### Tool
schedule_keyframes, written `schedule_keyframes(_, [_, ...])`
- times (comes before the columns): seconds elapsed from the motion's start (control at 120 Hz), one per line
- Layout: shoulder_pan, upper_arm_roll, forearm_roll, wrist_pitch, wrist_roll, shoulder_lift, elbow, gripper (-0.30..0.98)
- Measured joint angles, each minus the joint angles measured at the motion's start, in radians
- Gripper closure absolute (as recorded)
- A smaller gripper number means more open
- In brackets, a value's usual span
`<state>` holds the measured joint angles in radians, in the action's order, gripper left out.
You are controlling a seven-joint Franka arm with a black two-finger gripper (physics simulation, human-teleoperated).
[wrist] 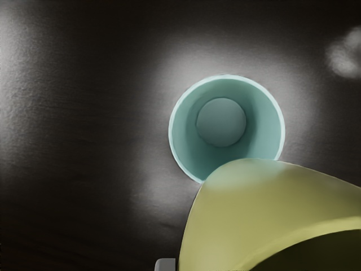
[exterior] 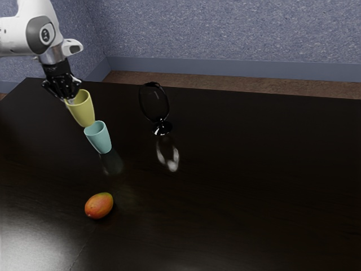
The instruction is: Place the right cup onto the left cup
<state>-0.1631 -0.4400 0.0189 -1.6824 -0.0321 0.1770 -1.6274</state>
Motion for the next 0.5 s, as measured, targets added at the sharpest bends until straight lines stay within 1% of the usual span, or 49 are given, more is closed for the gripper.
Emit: schedule_keyframes(0.5, [0.019, -0.003, -0.013, 0.051, -0.026, 0.094, 0.126, 0.78])
